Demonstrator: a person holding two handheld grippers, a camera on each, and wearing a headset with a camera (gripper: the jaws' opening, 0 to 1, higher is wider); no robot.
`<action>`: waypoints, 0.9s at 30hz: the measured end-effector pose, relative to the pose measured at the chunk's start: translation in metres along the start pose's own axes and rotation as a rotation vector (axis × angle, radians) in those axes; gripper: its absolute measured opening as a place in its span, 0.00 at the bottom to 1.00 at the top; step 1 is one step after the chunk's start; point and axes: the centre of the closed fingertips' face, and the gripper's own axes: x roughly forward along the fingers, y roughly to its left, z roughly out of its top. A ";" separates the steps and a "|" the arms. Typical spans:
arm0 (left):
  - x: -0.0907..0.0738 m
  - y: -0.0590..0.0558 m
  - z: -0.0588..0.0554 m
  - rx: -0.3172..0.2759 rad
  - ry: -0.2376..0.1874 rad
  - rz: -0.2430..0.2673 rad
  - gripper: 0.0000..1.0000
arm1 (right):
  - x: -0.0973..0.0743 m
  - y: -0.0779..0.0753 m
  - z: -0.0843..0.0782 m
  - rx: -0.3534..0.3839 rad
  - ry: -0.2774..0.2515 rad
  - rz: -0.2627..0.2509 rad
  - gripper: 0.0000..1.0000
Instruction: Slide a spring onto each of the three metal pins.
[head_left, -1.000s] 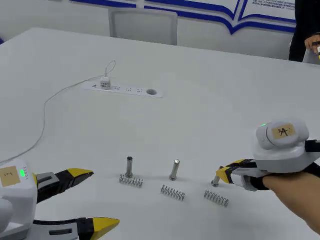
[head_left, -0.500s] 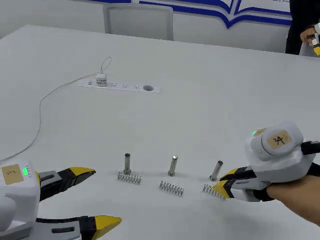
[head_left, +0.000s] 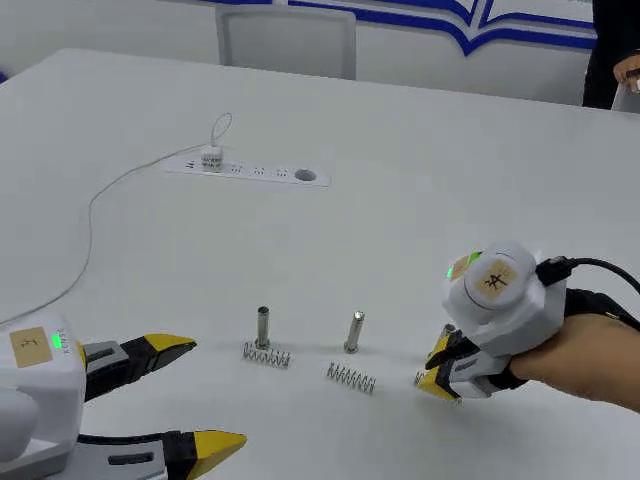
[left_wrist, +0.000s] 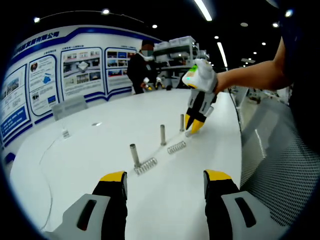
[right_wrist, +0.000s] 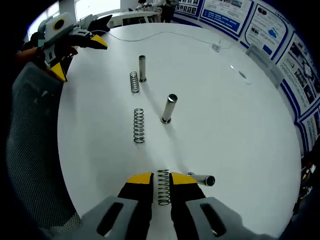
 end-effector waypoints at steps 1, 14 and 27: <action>0.000 0.000 0.000 -0.001 0.000 0.003 0.63 | 0.002 0.000 -0.001 -0.014 0.017 0.007 0.14; -0.005 0.000 0.000 -0.008 -0.001 0.021 0.63 | 0.012 -0.002 -0.005 -0.101 0.108 0.070 0.14; -0.005 0.000 0.001 -0.006 -0.001 0.017 0.63 | 0.013 -0.002 -0.005 -0.072 0.116 0.093 0.12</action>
